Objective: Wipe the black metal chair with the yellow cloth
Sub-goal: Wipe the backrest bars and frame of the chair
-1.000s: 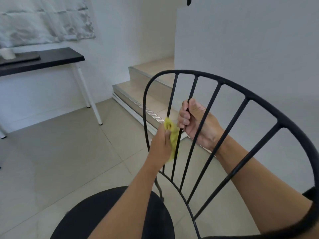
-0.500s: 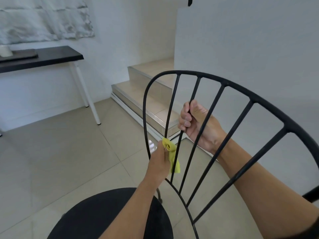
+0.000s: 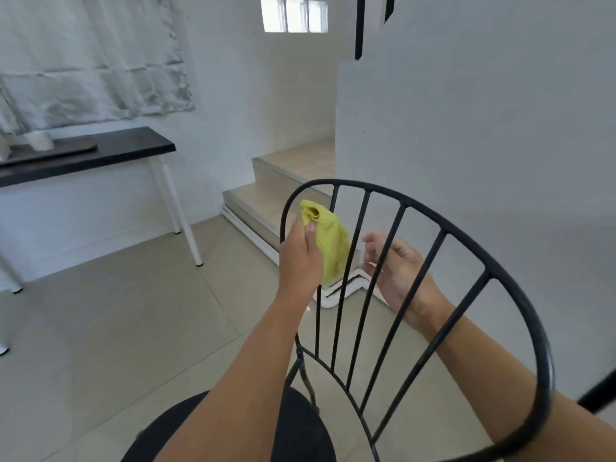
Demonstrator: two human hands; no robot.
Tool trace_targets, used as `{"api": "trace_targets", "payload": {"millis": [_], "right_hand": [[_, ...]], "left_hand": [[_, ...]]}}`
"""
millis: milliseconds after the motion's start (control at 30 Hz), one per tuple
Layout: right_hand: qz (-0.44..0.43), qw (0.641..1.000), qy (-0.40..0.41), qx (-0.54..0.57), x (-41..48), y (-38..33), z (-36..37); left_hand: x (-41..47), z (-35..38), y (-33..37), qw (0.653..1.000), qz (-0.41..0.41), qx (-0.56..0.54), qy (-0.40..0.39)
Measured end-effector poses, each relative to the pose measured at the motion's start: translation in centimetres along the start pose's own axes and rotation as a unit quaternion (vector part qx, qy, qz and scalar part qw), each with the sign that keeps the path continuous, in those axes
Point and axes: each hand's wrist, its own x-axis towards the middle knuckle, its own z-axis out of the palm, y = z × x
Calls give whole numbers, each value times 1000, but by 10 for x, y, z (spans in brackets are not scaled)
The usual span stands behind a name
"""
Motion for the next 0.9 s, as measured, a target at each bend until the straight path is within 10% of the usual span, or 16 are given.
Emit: {"api": "trace_targets", "payload": {"millis": [200,900], "right_hand": [[35,995,-48,77,-24,-13,-4],[65,991,-61,101,-28,-6,5]], "left_hand": [[-20,-25,2,994,-33,-67,76],[-25,6,25,993,13,23,-113]]}}
